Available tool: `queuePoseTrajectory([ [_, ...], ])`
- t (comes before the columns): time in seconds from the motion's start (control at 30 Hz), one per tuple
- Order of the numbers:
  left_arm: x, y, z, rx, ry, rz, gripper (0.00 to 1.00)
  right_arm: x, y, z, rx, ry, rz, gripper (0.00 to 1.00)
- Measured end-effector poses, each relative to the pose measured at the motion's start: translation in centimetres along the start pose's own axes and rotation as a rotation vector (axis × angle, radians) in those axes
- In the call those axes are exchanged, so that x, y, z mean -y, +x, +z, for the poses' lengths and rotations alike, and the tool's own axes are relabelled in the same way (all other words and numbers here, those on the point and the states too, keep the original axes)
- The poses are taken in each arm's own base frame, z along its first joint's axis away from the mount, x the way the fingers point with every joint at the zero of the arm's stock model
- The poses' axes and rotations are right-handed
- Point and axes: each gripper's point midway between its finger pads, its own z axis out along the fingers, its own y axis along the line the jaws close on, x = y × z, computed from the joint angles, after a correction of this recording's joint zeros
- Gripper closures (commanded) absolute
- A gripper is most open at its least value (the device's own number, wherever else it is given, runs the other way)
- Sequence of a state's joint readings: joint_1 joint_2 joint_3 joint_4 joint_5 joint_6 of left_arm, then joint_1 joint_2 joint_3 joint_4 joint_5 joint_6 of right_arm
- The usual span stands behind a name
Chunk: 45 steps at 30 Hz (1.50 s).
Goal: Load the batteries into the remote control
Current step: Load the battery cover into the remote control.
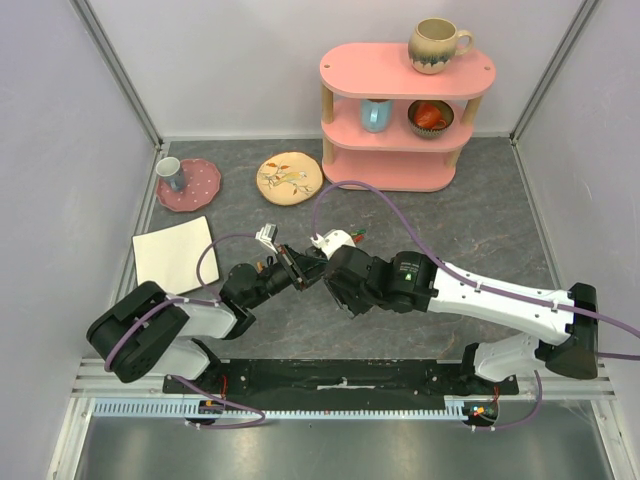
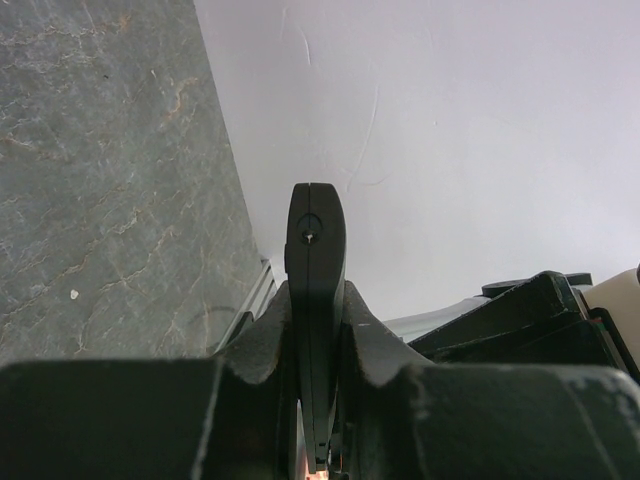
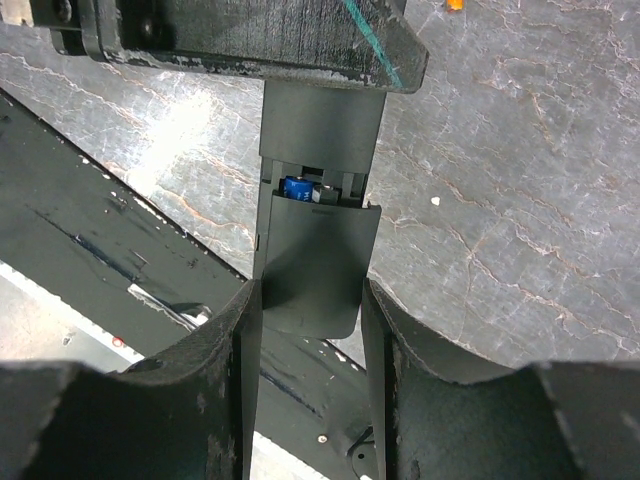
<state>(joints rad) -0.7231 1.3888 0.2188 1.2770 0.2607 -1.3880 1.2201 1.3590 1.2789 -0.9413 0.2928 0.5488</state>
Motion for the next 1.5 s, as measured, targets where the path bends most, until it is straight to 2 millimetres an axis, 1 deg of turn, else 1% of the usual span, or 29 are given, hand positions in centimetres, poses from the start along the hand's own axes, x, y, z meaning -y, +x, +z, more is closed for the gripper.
queuePoseTrajectory([
  [0.47, 0.01, 0.10, -0.03, -0.001, -0.005, -0.002, 0.98, -0.10, -0.02, 0.07, 0.000, 0.000, -0.002, 0.75],
  [0.73, 0.01, 0.13, -0.02, -0.001, -0.005, -0.002, 0.98, -0.54, -0.17, -0.05, 0.005, -0.010, -0.009, 0.75],
  [1.5, 0.25, 0.22, -0.10, -0.003, -0.004, -0.003, 0.98, -0.62, -0.20, 0.18, 0.004, -0.008, -0.009, 0.75],
])
